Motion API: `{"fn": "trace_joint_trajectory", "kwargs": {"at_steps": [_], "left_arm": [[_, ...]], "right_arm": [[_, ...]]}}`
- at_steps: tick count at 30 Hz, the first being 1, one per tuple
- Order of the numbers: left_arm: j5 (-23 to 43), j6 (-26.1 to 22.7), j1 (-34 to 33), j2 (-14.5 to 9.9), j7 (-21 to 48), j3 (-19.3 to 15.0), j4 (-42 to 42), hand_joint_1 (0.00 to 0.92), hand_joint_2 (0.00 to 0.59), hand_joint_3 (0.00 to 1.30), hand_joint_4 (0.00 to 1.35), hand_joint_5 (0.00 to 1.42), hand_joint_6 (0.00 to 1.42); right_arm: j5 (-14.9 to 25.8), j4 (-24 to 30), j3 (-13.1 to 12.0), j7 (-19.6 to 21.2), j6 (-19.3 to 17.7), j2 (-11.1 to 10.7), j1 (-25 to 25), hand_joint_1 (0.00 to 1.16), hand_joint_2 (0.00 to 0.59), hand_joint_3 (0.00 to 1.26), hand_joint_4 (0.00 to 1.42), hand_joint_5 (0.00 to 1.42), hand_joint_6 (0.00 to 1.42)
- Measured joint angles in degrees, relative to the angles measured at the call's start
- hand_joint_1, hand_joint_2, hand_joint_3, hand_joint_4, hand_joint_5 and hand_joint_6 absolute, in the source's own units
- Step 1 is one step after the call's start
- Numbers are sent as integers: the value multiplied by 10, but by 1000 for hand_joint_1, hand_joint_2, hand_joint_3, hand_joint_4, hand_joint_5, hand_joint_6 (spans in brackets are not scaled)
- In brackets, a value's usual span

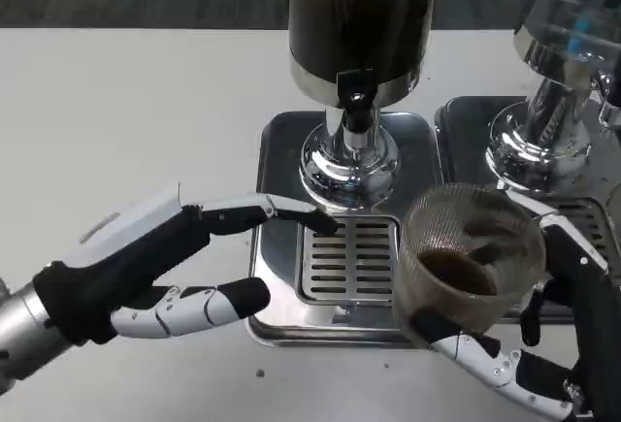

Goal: Grasp the cup under the faucet to collect the drink, then remove the cup.

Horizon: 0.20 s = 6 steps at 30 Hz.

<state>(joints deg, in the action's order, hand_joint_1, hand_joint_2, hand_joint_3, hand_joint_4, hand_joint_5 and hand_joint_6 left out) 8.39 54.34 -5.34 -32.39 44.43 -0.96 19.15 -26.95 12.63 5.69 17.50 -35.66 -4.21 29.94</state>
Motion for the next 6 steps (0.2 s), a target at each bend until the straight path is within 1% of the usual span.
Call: {"fn": "trace_joint_trajectory", "kwargs": {"at_steps": [6], "left_arm": [[0, 0, 0, 0, 0, 0, 0, 0, 215, 308, 266, 226, 227]], "right_arm": [[0, 0, -2, 0, -3, 2, 0, 757, 208, 709, 853, 1032, 1336]]}}
